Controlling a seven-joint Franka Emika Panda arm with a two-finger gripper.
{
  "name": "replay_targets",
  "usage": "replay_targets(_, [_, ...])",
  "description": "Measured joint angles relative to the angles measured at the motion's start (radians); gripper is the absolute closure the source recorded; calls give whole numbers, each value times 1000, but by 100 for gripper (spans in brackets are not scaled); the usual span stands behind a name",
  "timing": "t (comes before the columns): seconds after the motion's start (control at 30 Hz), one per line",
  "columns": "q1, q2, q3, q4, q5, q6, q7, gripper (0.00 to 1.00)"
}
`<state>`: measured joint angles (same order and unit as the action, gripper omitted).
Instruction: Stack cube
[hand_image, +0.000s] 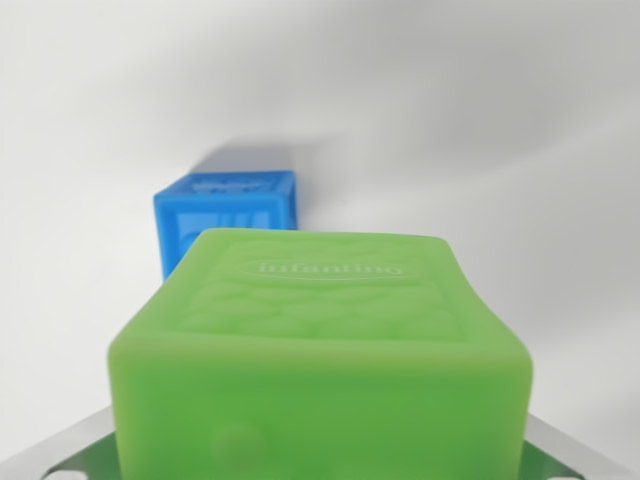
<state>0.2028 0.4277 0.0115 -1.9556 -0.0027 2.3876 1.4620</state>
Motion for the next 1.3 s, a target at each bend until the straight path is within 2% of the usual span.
replay_targets(0.83, [46,19,12,96,-6,-76,-18,100])
replay_targets(1.3, [48,92,12,94,-7,-9,-19,100])
